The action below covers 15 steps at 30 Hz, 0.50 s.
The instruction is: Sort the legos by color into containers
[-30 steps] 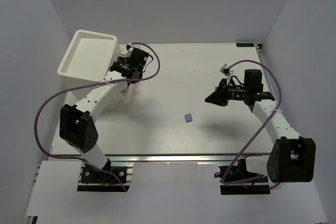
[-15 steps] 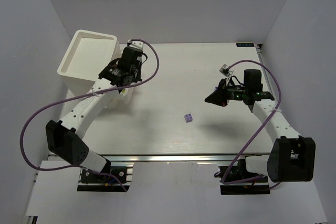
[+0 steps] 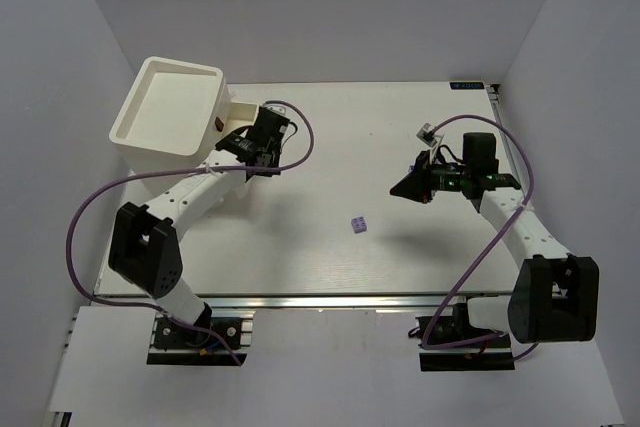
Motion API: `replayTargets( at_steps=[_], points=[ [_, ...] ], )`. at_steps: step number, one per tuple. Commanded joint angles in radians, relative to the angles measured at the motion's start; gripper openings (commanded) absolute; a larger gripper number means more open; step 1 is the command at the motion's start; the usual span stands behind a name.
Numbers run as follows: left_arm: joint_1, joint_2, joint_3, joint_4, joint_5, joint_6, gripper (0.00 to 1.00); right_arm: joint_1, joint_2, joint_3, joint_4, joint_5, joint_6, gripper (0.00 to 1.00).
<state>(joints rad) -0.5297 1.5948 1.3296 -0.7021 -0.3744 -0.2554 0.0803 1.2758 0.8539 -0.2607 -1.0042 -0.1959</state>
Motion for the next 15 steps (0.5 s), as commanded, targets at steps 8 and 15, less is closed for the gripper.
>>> replayTargets(
  at_steps=[8, 15],
  points=[
    [-0.013, 0.066, -0.004, 0.018, -0.245, -0.021, 0.08, 0.003, 0.008, 0.014, -0.009, -0.004, -0.03, 0.09],
    [-0.013, 0.132, 0.005, 0.026, -0.371, -0.012, 0.21, 0.004, 0.011, 0.016, -0.014, -0.005, -0.03, 0.09]
  ],
)
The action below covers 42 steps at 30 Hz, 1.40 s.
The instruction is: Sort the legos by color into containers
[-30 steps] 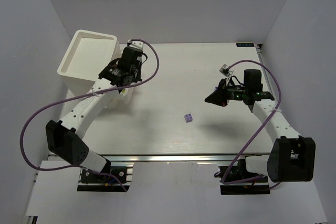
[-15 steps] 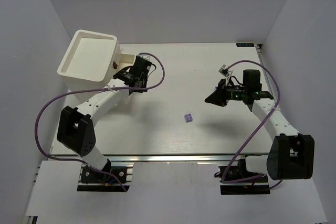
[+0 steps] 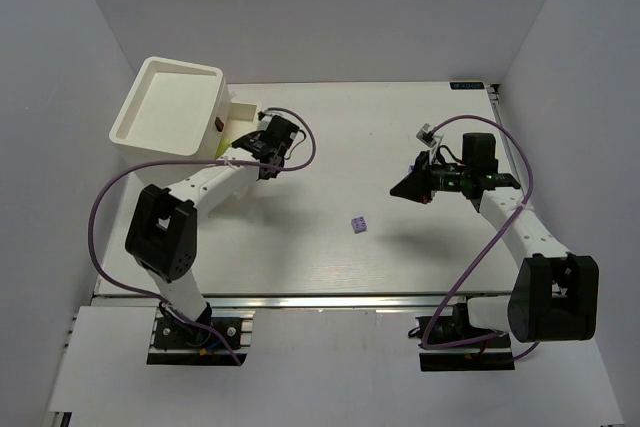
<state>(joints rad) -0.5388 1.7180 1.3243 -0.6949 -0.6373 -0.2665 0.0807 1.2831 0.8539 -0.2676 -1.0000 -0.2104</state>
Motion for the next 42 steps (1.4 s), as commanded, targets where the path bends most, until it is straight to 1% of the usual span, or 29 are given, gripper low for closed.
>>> replayTargets(
  at_steps=[1, 2, 3, 5, 6, 7, 10, 13, 17, 21, 26, 33, 42],
  points=[
    [-0.004, 0.018, 0.013, 0.017, -0.123, 0.001, 0.24, 0.004, 0.004, 0.017, -0.007, -0.011, -0.015, 0.09],
    [-0.004, 0.023, 0.024, 0.015, -0.14, 0.001, 0.27, 0.002, 0.002, 0.017, -0.007, -0.011, -0.015, 0.09],
    [-0.004, 0.04, 0.029, 0.015, -0.166, 0.003, 0.33, 0.002, 0.004, 0.017, -0.01, -0.012, -0.018, 0.09],
    [-0.004, 0.058, 0.047, 0.006, -0.2, 0.003, 0.39, 0.004, 0.004, 0.02, -0.01, -0.012, -0.018, 0.09],
    [-0.004, 0.069, 0.055, 0.0, -0.219, 0.006, 0.44, 0.004, 0.004, 0.019, -0.01, -0.012, -0.018, 0.09],
    [-0.004, 0.093, 0.064, -0.009, -0.251, 0.004, 0.45, 0.005, 0.004, 0.019, -0.013, -0.012, -0.02, 0.09],
    [0.008, 0.133, 0.099, -0.041, -0.274, 0.0, 0.48, 0.002, 0.007, 0.02, -0.015, -0.014, -0.021, 0.09],
    [0.017, 0.137, 0.105, -0.026, -0.279, 0.015, 0.5, 0.001, 0.007, 0.02, -0.016, -0.012, -0.023, 0.09],
    [0.017, 0.134, 0.125, 0.003, -0.24, 0.033, 0.51, 0.002, 0.012, 0.022, -0.019, -0.014, -0.024, 0.09],
    [0.017, 0.158, 0.168, 0.015, -0.22, 0.073, 0.52, 0.002, 0.012, 0.024, -0.022, -0.015, -0.026, 0.09],
    [0.026, 0.192, 0.237, -0.008, -0.199, 0.101, 0.53, 0.001, 0.01, 0.025, -0.022, -0.018, -0.027, 0.09],
    [0.063, 0.196, 0.243, 0.003, -0.174, 0.136, 0.57, 0.001, 0.01, 0.03, -0.032, -0.02, -0.034, 0.1],
    [0.131, 0.187, 0.243, 0.012, -0.183, 0.179, 0.61, -0.001, 0.012, 0.034, -0.039, -0.023, -0.038, 0.09]
  ],
)
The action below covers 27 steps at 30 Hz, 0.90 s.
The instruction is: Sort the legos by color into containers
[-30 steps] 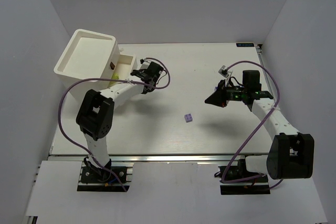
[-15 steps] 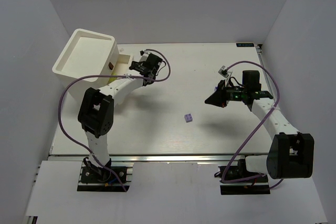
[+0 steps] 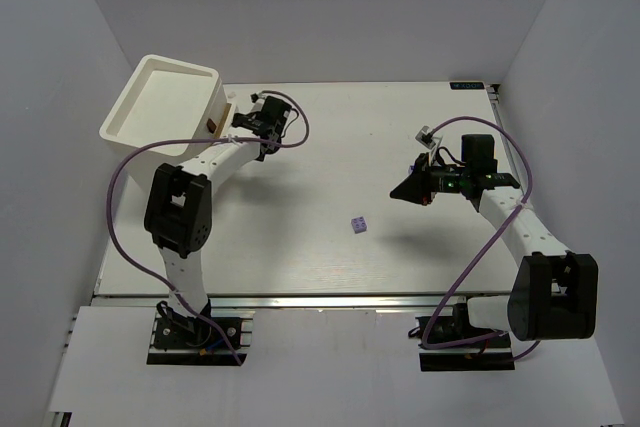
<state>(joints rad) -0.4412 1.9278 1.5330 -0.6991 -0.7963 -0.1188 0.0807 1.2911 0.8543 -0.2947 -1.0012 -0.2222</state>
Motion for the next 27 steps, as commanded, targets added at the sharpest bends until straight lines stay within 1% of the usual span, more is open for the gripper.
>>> replayTargets(
  at_steps=[1, 7, 11, 17, 25, 27],
  points=[
    [0.044, -0.023, 0.035, 0.018, -0.024, 0.036, 0.61, -0.001, 0.004, 0.035, -0.012, -0.022, -0.026, 0.09],
    [0.064, -0.021, 0.024, 0.033, -0.026, 0.057, 0.61, -0.001, 0.005, 0.035, -0.014, -0.022, -0.028, 0.09],
    [0.073, -0.015, 0.026, 0.044, -0.073, 0.07, 0.61, 0.001, 0.008, 0.035, -0.015, -0.02, -0.028, 0.09],
    [0.082, -0.024, 0.03, 0.05, -0.08, 0.08, 0.58, 0.001, 0.013, 0.035, -0.017, -0.019, -0.028, 0.09],
    [0.082, -0.032, 0.012, 0.05, -0.093, 0.091, 0.57, 0.001, 0.016, 0.035, -0.017, -0.019, -0.028, 0.09],
    [0.082, -0.039, 0.009, 0.05, -0.087, 0.09, 0.55, 0.001, 0.016, 0.037, -0.017, -0.019, -0.028, 0.09]
  ],
)
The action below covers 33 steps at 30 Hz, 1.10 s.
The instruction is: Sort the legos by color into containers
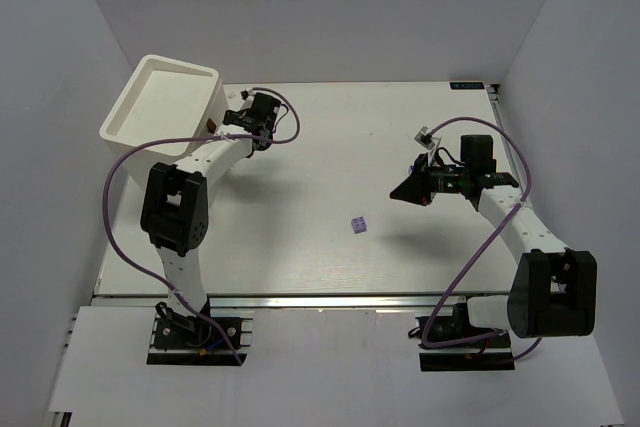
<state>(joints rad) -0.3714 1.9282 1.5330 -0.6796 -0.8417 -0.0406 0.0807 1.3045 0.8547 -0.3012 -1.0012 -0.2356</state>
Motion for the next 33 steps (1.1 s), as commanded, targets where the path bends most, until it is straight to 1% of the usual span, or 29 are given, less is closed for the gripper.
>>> replayTargets(
  at_steps=[1, 4, 5, 7, 8, 9, 14, 15, 19, 22, 26, 27, 28, 30, 31, 33],
  points=[
    [0.012, -0.044, 0.007, 0.031, -0.019, 0.011, 0.5, -0.001, 0.002, 0.035, -0.01, -0.019, -0.014, 0.09],
    [-0.001, -0.07, 0.006, 0.032, 0.016, 0.011, 0.4, 0.001, 0.002, 0.035, -0.01, -0.019, -0.013, 0.09],
    [-0.001, -0.083, 0.003, 0.032, 0.038, 0.011, 0.35, -0.002, 0.001, 0.035, -0.01, -0.019, -0.013, 0.09],
    [-0.012, -0.1, -0.002, 0.032, 0.07, 0.013, 0.31, 0.001, 0.001, 0.035, -0.01, -0.019, -0.01, 0.09],
    [-0.012, -0.107, -0.001, 0.025, 0.11, 0.004, 0.29, 0.001, 0.001, 0.035, -0.009, -0.019, -0.008, 0.09],
    [-0.012, -0.121, -0.005, 0.011, 0.125, -0.005, 0.28, -0.001, 0.001, 0.035, -0.009, -0.019, -0.008, 0.09],
    [-0.021, -0.181, -0.068, 0.035, 0.184, -0.018, 0.31, 0.001, -0.004, 0.03, -0.003, -0.019, -0.004, 0.09],
    [-0.021, -0.193, -0.079, 0.034, 0.193, -0.018, 0.35, 0.001, -0.004, 0.03, -0.003, -0.019, -0.002, 0.09],
    [-0.021, -0.202, -0.128, 0.043, 0.211, -0.028, 0.44, 0.004, -0.001, 0.03, -0.001, -0.019, -0.001, 0.09],
    [-0.031, -0.199, -0.166, 0.058, 0.214, -0.033, 0.45, 0.004, -0.002, 0.03, -0.001, -0.019, -0.002, 0.09],
    [-0.041, -0.166, -0.192, 0.077, 0.201, -0.042, 0.44, 0.002, -0.002, 0.03, -0.001, -0.02, -0.002, 0.09],
    [-0.052, -0.157, -0.192, 0.078, 0.196, -0.05, 0.43, 0.001, -0.002, 0.032, -0.001, -0.019, -0.002, 0.09],
    [-0.052, -0.149, -0.192, 0.081, 0.182, -0.051, 0.38, 0.002, 0.001, 0.032, -0.001, -0.02, -0.002, 0.09],
    [-0.061, -0.124, -0.186, 0.086, 0.164, -0.065, 0.29, 0.004, 0.001, 0.032, -0.004, -0.02, -0.005, 0.09],
    [-0.061, -0.114, -0.183, 0.087, 0.136, -0.071, 0.21, 0.002, 0.002, 0.033, -0.004, -0.02, -0.008, 0.09],
    [-0.07, -0.083, -0.175, 0.087, 0.11, -0.087, 0.16, 0.004, 0.002, 0.035, -0.006, -0.022, -0.01, 0.09]
  ],
)
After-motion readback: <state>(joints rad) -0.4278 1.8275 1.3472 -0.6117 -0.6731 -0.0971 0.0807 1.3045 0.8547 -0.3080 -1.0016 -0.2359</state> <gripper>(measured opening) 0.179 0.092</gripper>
